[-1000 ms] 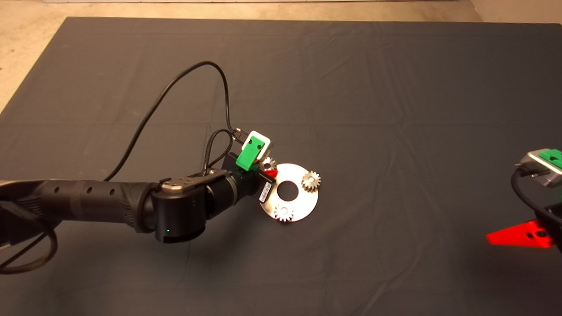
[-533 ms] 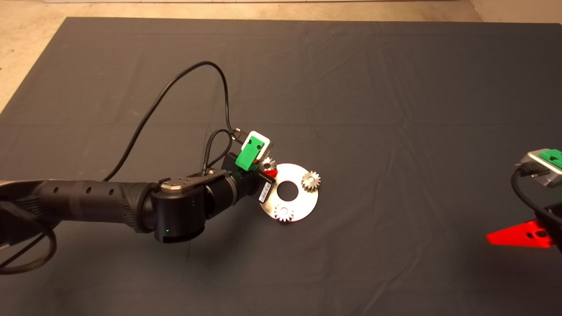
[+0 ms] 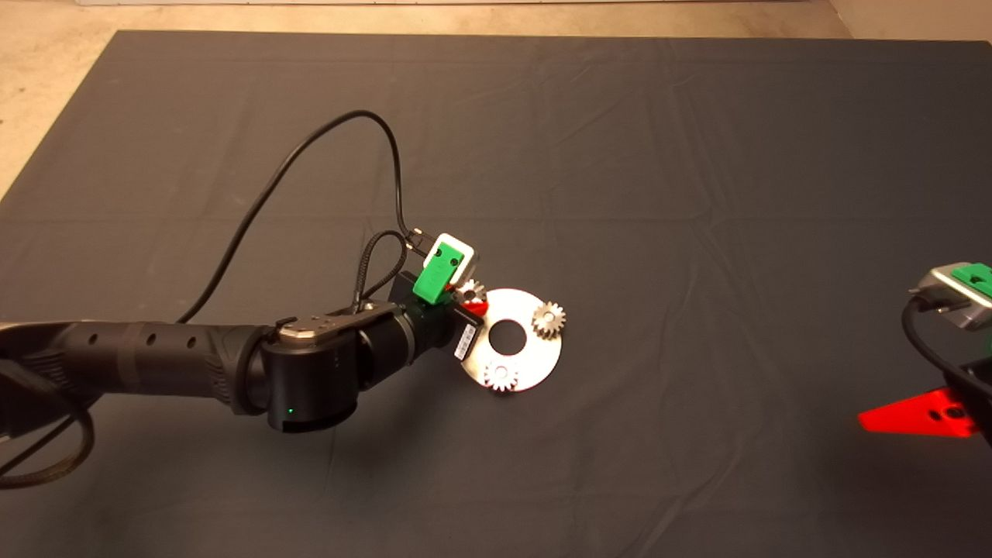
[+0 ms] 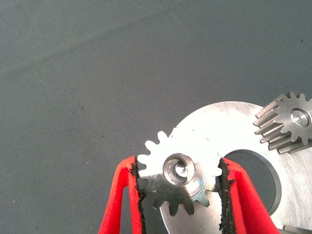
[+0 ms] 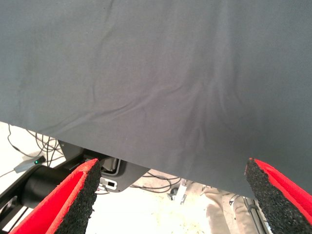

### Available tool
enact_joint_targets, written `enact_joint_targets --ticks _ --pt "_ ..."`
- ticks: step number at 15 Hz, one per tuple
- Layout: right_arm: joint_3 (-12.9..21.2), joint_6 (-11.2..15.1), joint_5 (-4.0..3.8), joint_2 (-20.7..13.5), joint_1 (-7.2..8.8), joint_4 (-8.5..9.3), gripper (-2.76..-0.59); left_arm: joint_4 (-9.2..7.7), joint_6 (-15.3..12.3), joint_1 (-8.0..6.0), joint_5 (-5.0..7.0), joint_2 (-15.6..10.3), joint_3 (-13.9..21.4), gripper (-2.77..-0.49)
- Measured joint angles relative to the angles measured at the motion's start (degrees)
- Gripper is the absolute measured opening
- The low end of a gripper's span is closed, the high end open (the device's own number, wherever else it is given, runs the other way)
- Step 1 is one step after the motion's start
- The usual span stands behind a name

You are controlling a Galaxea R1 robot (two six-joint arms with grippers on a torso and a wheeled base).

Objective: Install three planetary gears onto the carrier pins

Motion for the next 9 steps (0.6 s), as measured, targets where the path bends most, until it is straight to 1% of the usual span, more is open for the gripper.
enact_joint_targets --ticks 7,9 --pt "0.0 0.0 -0.03 0.0 0.0 0.0 -1.16 0.89 0.0 0.58 0.1 0.0 0.1 -2.66" --pt "0.0 0.0 -0.01 0.0 0.0 0.0 -1.16 0.94 0.0 0.55 0.24 0.2 0.1 -2.66"
